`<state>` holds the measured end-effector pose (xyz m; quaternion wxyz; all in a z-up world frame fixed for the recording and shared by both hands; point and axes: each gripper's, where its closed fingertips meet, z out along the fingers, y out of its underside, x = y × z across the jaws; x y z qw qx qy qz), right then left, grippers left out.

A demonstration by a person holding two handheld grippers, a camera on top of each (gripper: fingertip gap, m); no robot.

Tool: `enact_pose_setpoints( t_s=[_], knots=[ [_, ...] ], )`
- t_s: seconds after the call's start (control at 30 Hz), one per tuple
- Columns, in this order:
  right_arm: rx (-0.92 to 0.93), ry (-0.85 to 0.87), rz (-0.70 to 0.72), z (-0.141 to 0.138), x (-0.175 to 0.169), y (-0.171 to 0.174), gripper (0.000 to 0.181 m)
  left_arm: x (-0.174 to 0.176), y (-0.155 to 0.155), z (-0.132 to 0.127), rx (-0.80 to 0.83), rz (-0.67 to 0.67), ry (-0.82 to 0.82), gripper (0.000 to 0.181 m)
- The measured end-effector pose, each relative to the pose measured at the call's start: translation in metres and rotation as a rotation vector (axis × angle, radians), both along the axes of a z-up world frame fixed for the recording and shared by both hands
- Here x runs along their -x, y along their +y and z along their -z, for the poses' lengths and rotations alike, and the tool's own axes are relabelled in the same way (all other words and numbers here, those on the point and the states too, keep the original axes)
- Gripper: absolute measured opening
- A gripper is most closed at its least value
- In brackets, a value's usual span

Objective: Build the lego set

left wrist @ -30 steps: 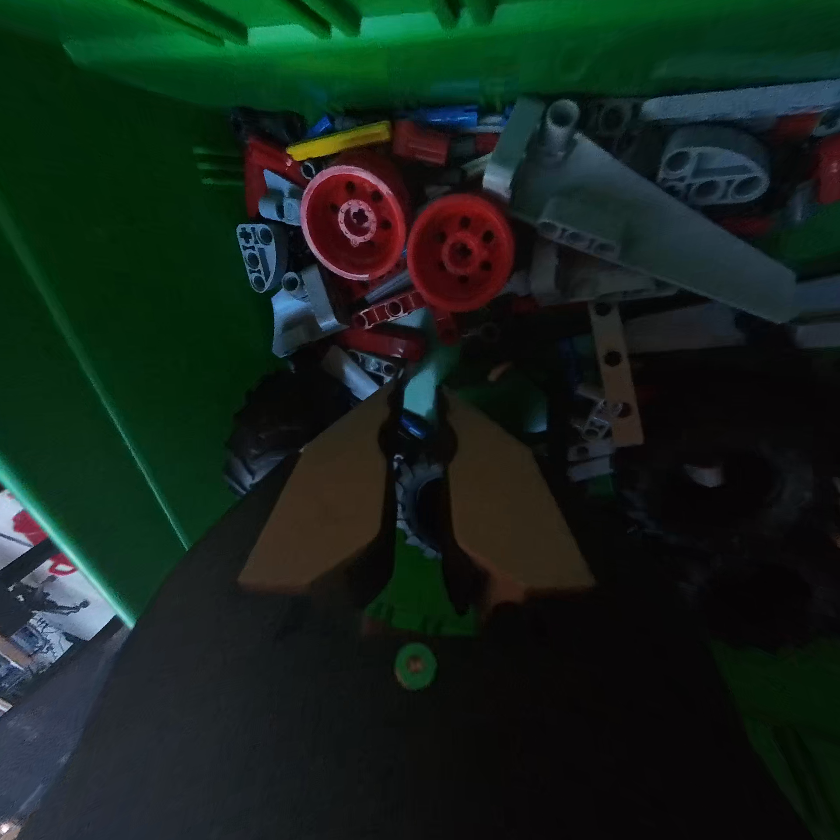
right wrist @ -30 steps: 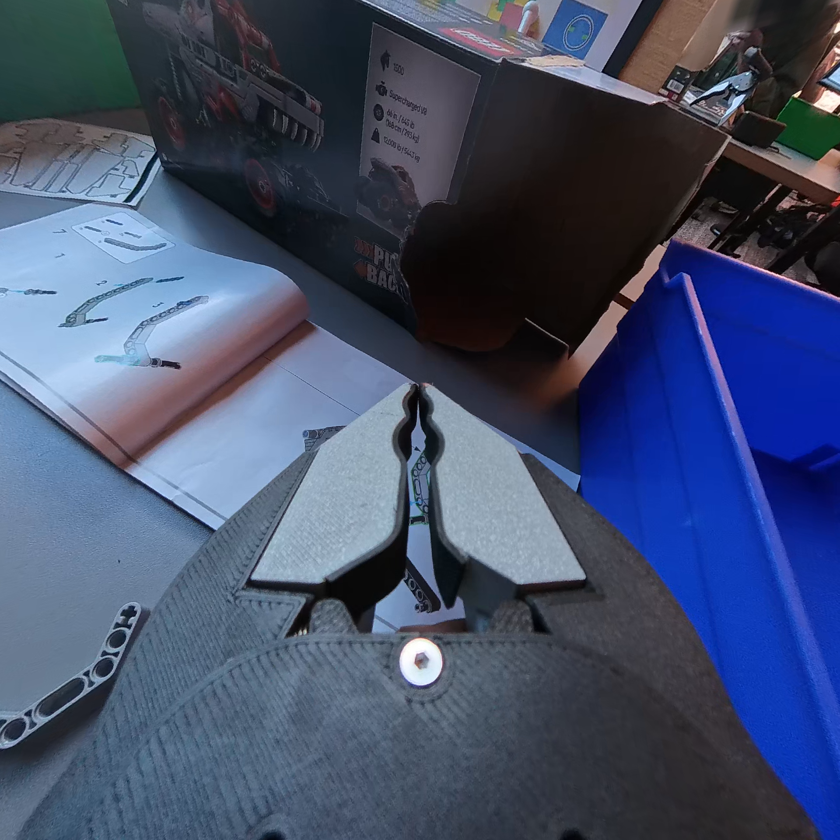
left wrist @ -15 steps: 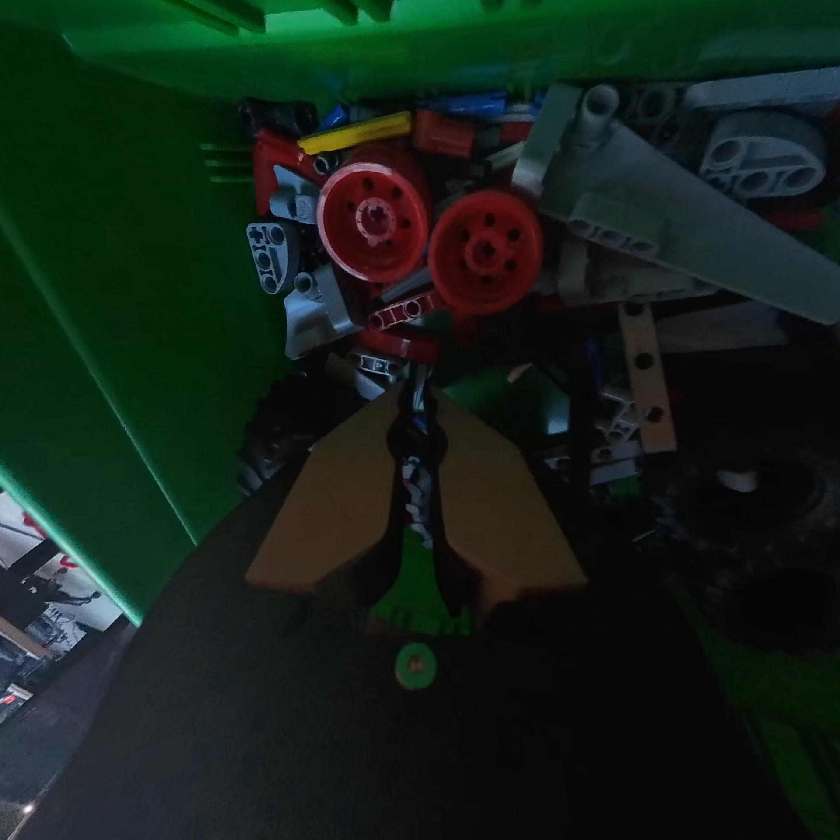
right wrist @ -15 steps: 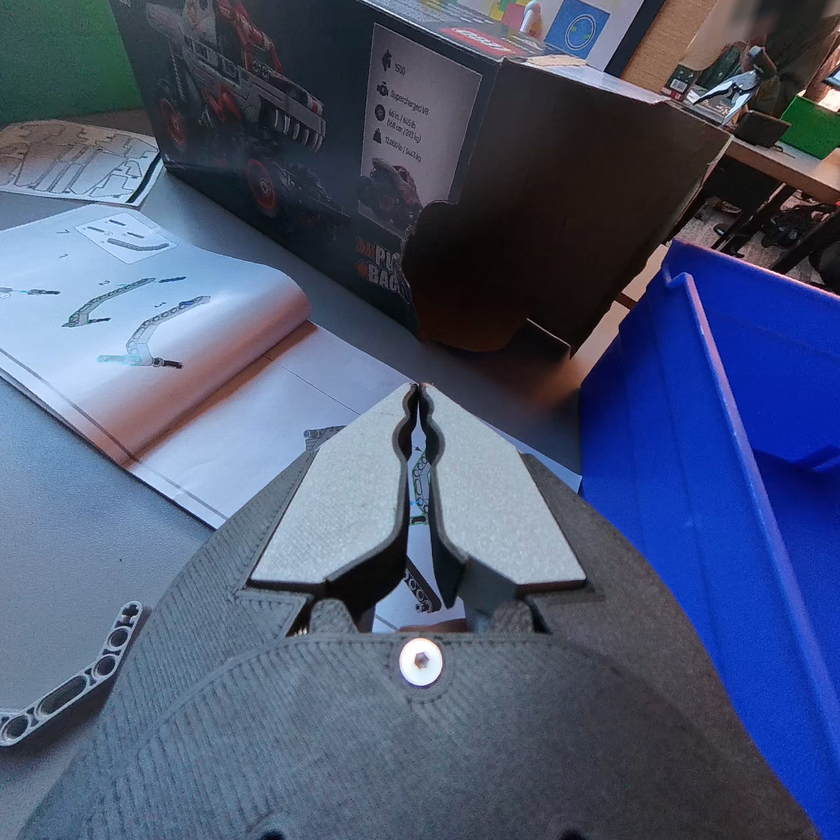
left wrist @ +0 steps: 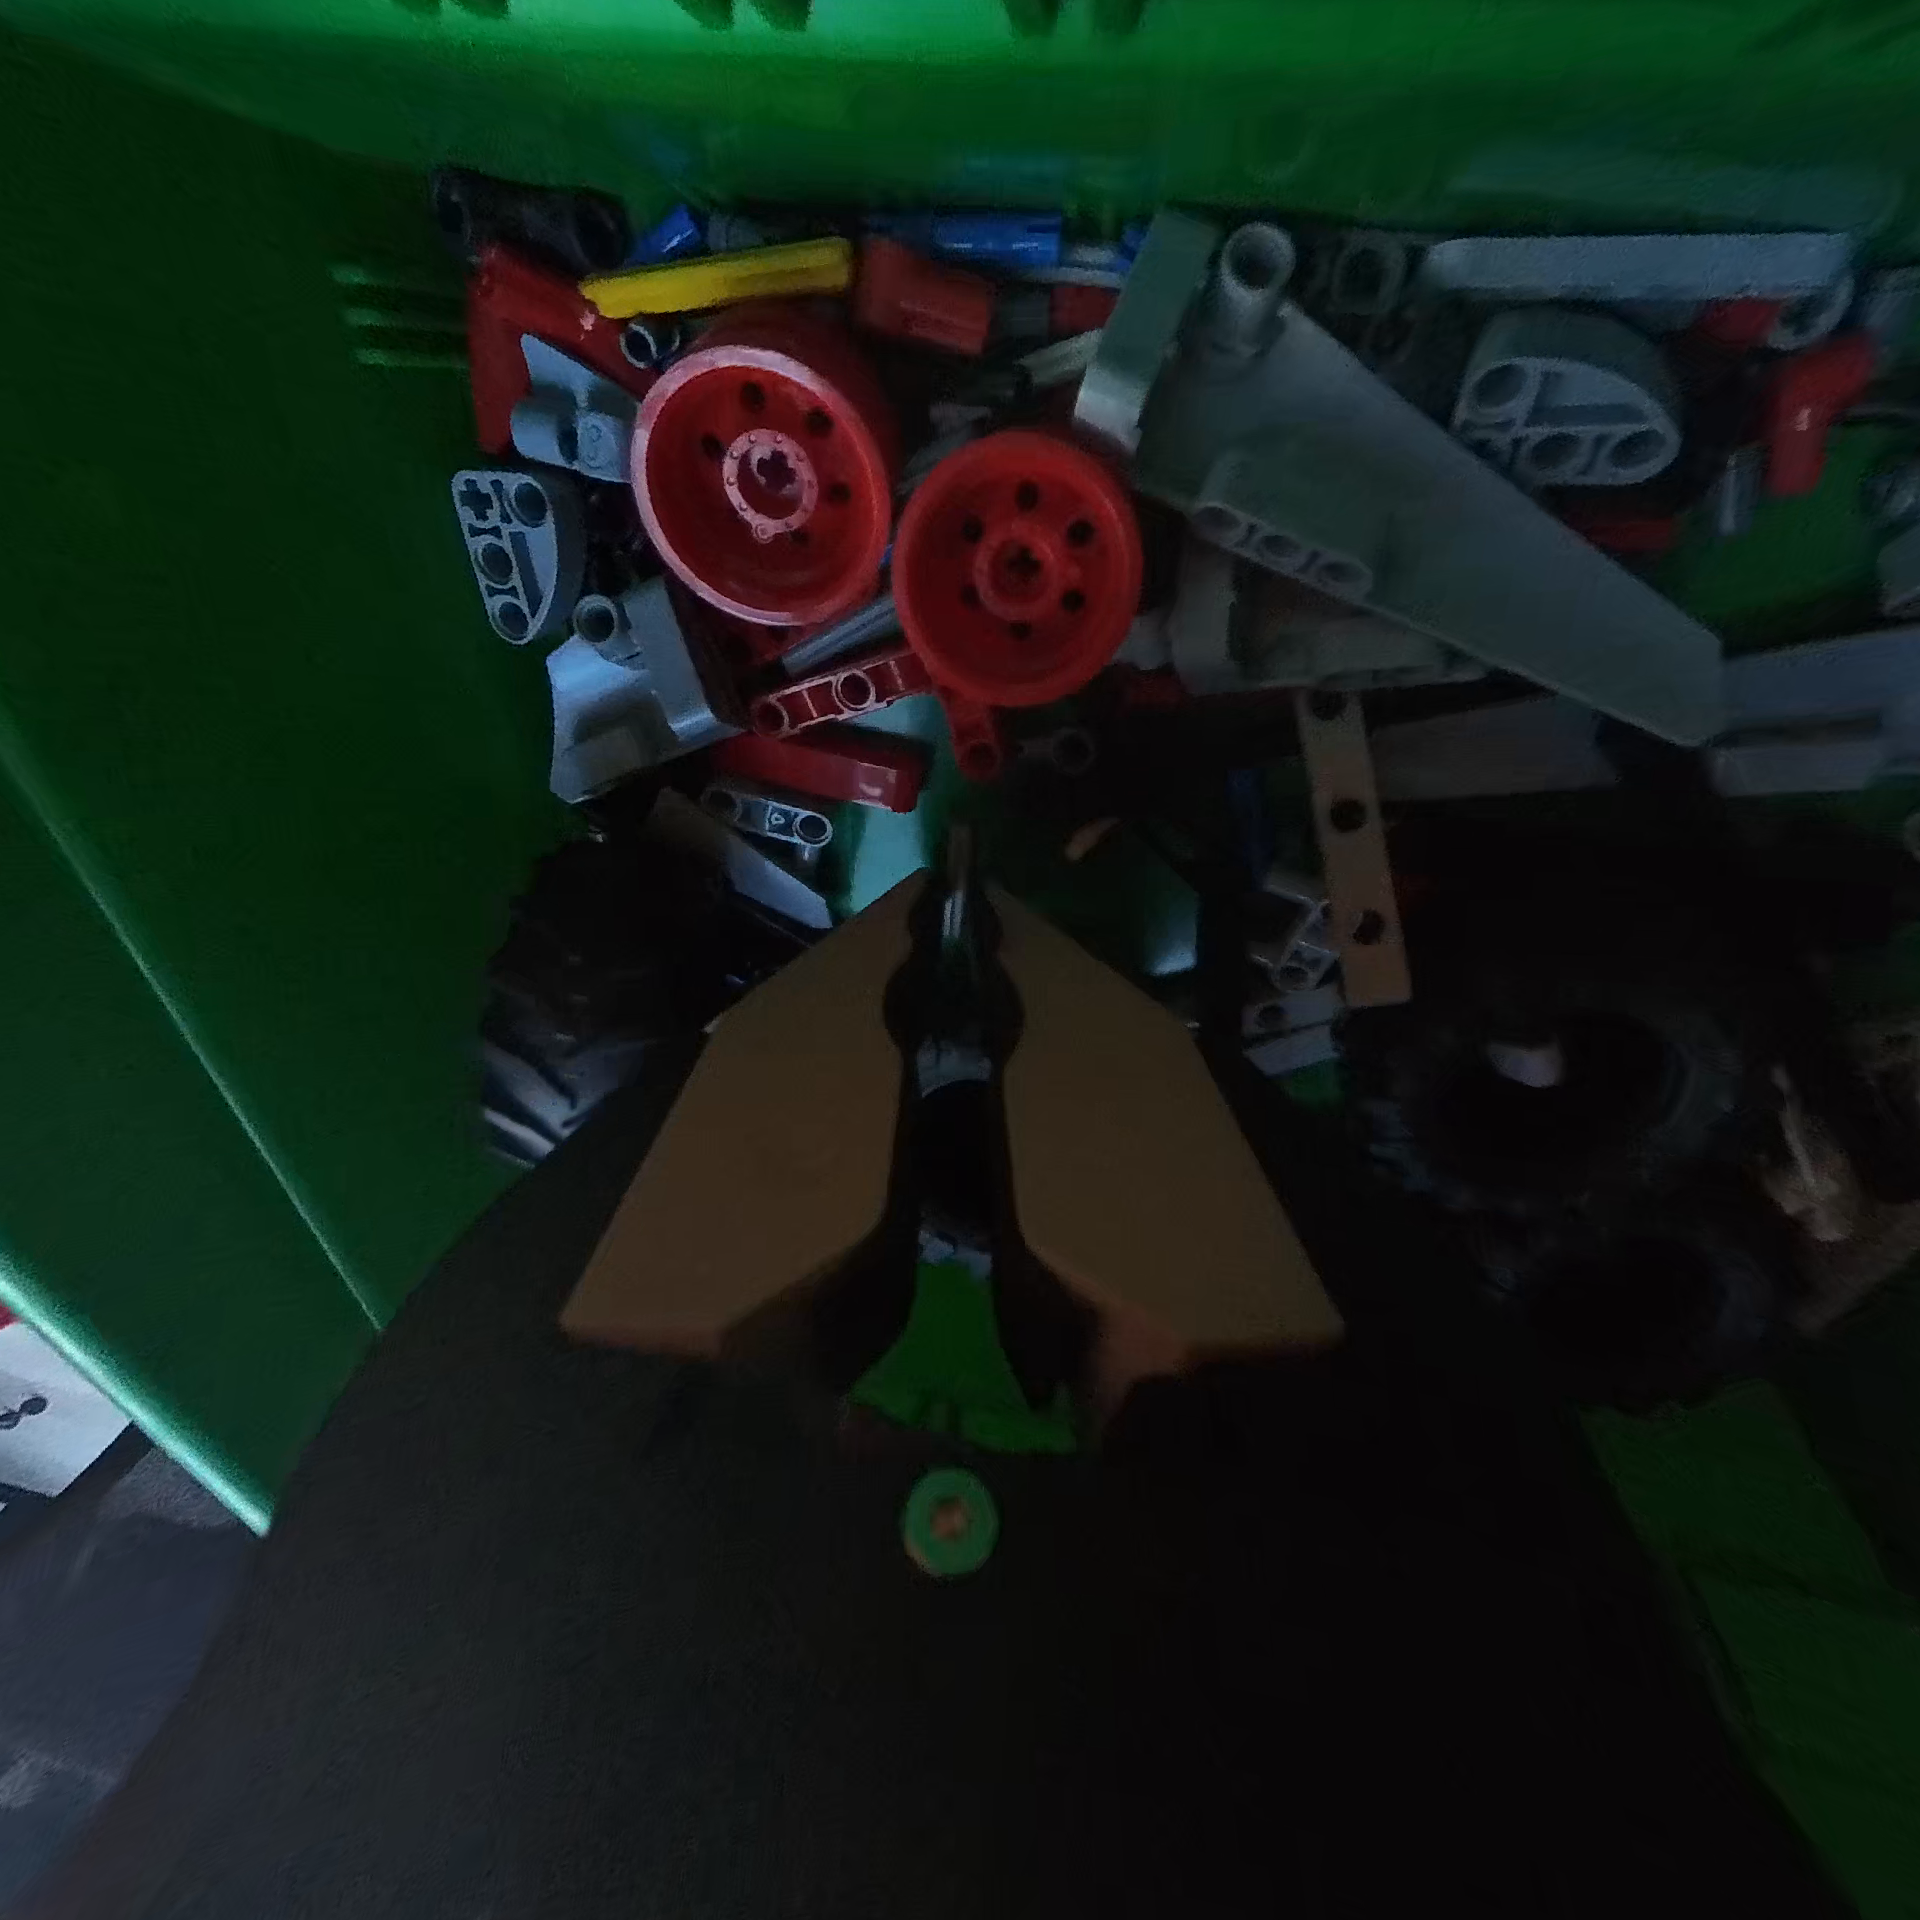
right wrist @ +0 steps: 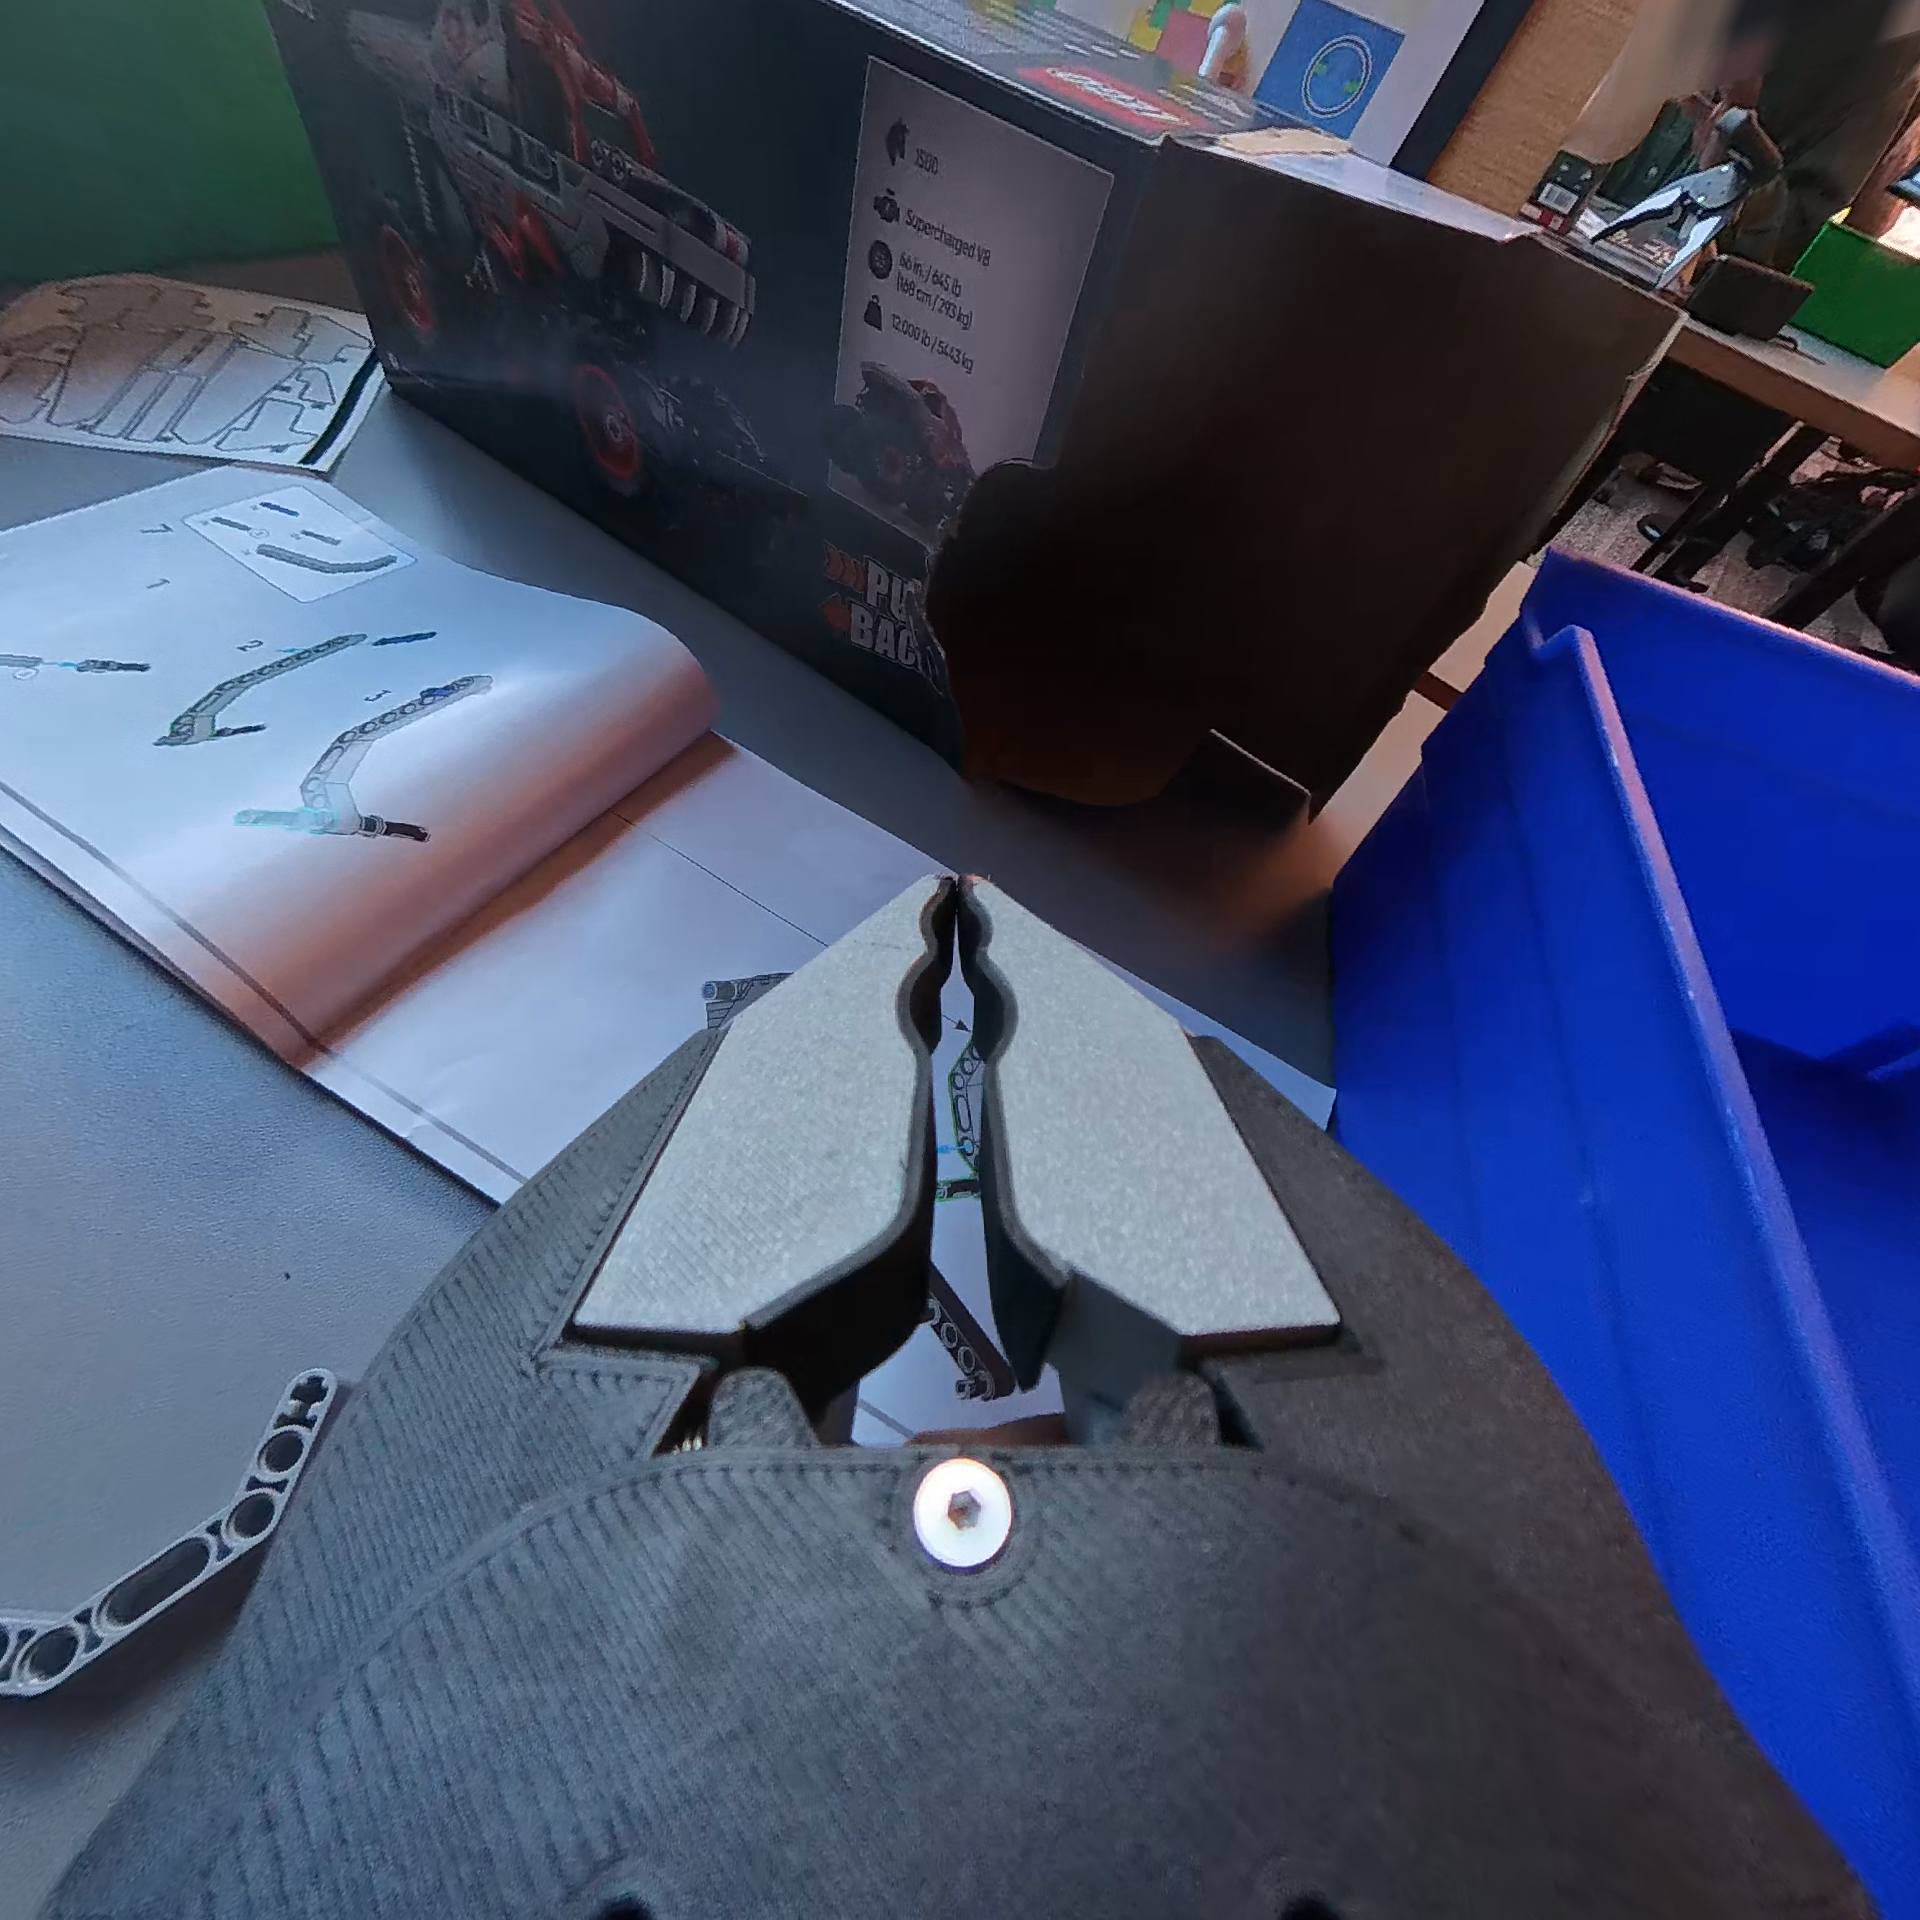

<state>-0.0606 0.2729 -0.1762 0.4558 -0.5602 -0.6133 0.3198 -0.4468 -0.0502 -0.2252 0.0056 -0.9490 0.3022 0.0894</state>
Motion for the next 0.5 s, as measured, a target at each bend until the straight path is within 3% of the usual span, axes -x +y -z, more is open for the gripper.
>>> enact_pose_setpoints(
  t_s=[0.3,0.43,0.5],
  knots=[
    [0.002,0.003,-0.002,-0.001,0.0,0.0,0.0,0.0,0.0,-0.004,-0.051,-0.001,0.0,0.002],
    [0.012,0.008,-0.016,-0.002,0.0,-0.003,0.0,-0.007,0.004,-0.032,-0.145,-0.058,-0.03,0.002],
    [0.022,0.013,-0.022,-0.002,0.0,-0.005,0.0,-0.009,0.007,-0.052,-0.204,-0.166,-0.083,0.002]
  ],
)
